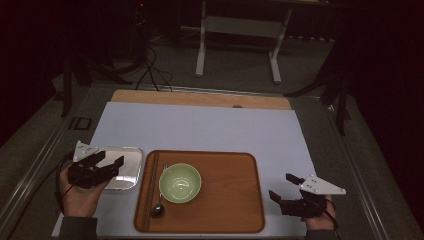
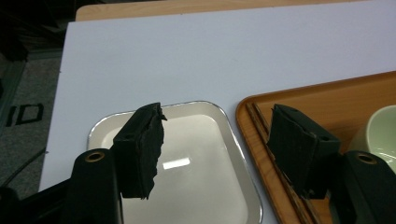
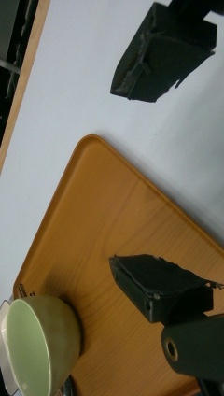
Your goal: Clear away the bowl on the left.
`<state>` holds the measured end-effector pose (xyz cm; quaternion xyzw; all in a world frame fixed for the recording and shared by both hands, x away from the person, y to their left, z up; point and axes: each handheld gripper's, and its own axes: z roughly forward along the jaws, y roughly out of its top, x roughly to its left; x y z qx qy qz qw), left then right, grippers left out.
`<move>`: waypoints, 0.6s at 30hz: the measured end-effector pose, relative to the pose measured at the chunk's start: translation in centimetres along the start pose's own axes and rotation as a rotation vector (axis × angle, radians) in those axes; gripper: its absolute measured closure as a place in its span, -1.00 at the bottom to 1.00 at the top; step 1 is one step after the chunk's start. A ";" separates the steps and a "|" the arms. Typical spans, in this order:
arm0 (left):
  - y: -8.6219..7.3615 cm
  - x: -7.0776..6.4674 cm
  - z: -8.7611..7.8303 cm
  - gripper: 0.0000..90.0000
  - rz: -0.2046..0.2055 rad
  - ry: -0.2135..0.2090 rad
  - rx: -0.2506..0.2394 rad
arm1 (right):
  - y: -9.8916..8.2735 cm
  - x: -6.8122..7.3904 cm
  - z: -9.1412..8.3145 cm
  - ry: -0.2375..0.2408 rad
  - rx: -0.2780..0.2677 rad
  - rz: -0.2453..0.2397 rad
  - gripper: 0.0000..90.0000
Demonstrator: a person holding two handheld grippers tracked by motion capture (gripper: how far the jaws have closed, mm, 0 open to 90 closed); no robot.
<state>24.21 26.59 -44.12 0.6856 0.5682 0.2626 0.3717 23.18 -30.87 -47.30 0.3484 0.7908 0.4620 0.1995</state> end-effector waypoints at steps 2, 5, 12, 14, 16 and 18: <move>0.0 0.2 -0.1 -0.21 0.001 0.007 -0.004 | 0.0 0.0 0.0 0.000 0.000 0.000 -0.68; 0.0 0.4 -0.3 -0.22 0.000 0.014 -0.010 | 0.0 0.0 0.0 0.000 0.000 0.000 -0.68; -0.1 1.3 -0.7 -0.23 -0.016 0.019 -0.028 | 0.0 0.0 0.0 0.000 0.001 -0.001 -0.68; -0.1 1.6 -0.8 -0.24 -0.019 0.023 -0.034 | 0.0 0.0 0.0 -0.001 0.002 -0.001 -0.68; -0.1 1.8 -0.9 -0.24 -0.026 0.028 -0.038 | 0.0 0.0 0.0 -0.001 0.001 -0.002 -0.68; -0.2 2.1 -1.1 -0.24 -0.036 0.030 -0.042 | 0.0 0.0 0.0 0.000 0.003 -0.001 -0.68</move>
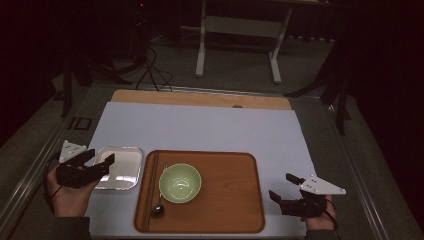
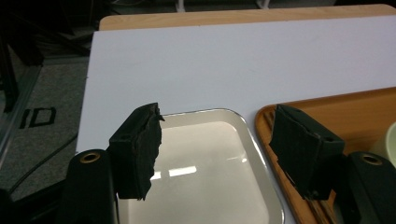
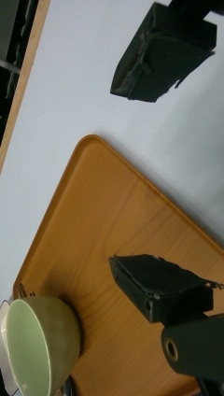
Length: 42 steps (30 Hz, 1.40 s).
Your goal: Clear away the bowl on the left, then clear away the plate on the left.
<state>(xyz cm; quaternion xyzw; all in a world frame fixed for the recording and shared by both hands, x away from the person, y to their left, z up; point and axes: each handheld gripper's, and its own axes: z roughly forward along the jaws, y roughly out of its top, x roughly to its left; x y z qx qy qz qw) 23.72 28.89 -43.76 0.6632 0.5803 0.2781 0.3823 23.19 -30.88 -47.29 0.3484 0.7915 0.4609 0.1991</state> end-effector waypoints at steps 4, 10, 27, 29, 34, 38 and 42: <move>0.0 0.5 -0.3 -0.25 -0.008 0.011 -0.012 | 0.0 0.0 0.0 -0.001 0.001 -0.001 -0.68; -0.2 1.2 -0.4 -0.26 -0.021 0.028 -0.021 | 0.0 0.0 0.0 0.000 0.003 -0.002 -0.68; -1.5 3.1 0.5 -0.29 -0.053 0.070 -0.013 | 0.0 0.0 0.1 0.000 0.004 -0.003 -0.68; -1.7 3.4 0.7 -0.29 -0.056 0.079 -0.013 | 0.0 0.0 0.1 0.000 0.004 -0.002 -0.68; -2.4 4.1 1.3 -0.28 -0.061 0.091 -0.010 | 0.0 0.0 0.2 0.001 0.004 -0.004 -0.68; -2.6 4.5 1.6 -0.29 -0.070 0.089 -0.014 | 0.0 0.1 0.2 0.003 0.007 -0.008 -0.68; -2.8 4.7 1.8 -0.29 -0.065 0.094 -0.006 | 0.0 0.2 0.4 0.007 0.014 -0.011 -0.68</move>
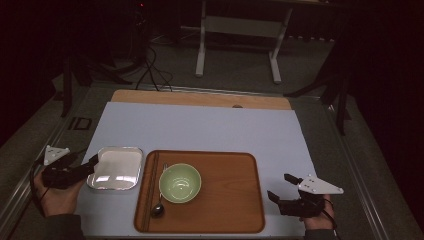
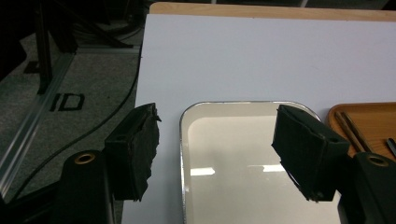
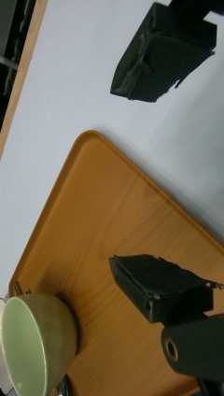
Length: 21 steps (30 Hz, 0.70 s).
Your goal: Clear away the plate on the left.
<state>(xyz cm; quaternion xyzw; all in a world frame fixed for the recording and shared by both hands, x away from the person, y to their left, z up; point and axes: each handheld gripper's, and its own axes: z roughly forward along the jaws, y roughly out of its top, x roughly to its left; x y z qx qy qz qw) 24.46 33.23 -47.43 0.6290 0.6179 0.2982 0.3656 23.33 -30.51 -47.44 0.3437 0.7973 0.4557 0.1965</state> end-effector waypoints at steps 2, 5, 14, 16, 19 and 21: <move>-0.1 0.2 0.2 -0.29 0.000 0.004 0.013 | 0.0 0.0 0.0 0.000 0.000 -0.002 -0.68; -0.3 0.5 0.5 -0.29 -0.012 -0.007 0.027 | 0.0 0.0 0.0 0.000 0.000 0.000 -0.68; -1.0 1.4 1.7 -0.26 -0.035 0.002 0.085 | 0.0 0.0 0.0 -0.001 0.000 0.000 -0.68; -1.2 1.5 2.1 -0.24 -0.039 0.005 0.103 | 0.0 0.0 0.0 0.000 0.001 -0.001 -0.68; -1.4 1.6 2.5 -0.23 -0.035 0.012 0.127 | 0.0 0.0 0.0 0.001 0.001 -0.003 -0.68; -1.4 1.6 2.6 -0.22 -0.031 0.013 0.129 | 0.0 0.0 0.1 0.001 0.000 -0.002 -0.68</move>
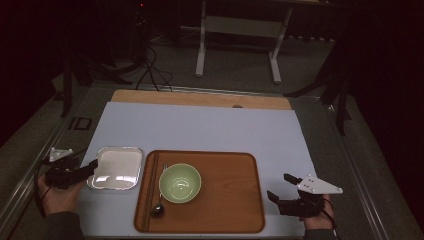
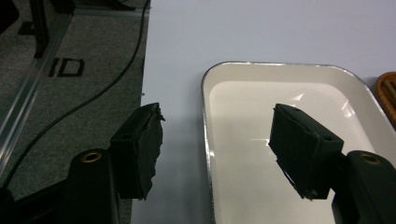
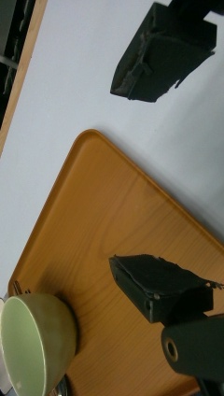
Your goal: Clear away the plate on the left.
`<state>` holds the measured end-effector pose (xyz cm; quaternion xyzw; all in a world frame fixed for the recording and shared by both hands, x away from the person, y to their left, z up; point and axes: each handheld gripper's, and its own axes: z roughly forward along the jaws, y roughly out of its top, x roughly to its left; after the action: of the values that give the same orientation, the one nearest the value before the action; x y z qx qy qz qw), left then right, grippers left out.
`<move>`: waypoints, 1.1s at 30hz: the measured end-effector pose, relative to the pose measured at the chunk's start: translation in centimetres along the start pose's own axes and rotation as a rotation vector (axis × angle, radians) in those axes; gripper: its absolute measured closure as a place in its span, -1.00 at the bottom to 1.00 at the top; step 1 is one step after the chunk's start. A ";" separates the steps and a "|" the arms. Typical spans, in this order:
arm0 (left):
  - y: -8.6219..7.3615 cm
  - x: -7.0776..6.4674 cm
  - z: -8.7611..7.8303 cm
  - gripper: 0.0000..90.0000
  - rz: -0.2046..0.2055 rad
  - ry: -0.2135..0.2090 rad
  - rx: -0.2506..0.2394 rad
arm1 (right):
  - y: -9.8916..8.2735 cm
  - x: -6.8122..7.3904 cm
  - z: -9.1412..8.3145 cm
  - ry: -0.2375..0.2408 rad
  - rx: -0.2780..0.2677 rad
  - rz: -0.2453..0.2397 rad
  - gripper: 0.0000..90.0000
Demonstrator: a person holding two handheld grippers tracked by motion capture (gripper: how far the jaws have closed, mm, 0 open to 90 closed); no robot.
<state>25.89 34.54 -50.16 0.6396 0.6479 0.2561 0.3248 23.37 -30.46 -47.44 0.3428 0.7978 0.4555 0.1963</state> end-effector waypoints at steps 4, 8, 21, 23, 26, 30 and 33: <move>-0.1 -0.2 0.3 -0.22 0.009 -0.010 0.010 | 0.0 0.0 0.0 0.001 0.000 0.000 -0.68; -0.4 0.1 0.9 -0.14 -0.001 -0.019 0.042 | 0.0 0.0 0.0 0.001 0.001 0.001 -0.68; -1.0 0.5 2.8 0.36 -0.003 -0.016 0.156 | 0.0 0.0 0.0 -0.003 -0.001 0.005 -0.68; -1.0 0.5 2.9 0.44 -0.014 -0.013 0.161 | 0.0 0.0 0.0 -0.003 -0.001 0.006 -0.68; -1.0 0.4 2.8 0.55 -0.022 -0.016 0.168 | 0.0 0.0 -0.1 -0.004 -0.001 0.007 -0.68; -0.9 0.6 2.8 0.68 -0.041 -0.047 0.181 | 0.0 -0.1 0.0 -0.004 0.000 0.007 -0.68; -0.9 0.6 2.7 0.80 -0.048 -0.050 0.185 | 0.0 -0.1 0.0 -0.003 -0.001 0.005 -0.68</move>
<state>27.33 34.91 -52.67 0.6574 0.6755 0.1714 0.2866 23.40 -30.52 -47.45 0.3456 0.7964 0.4557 0.1966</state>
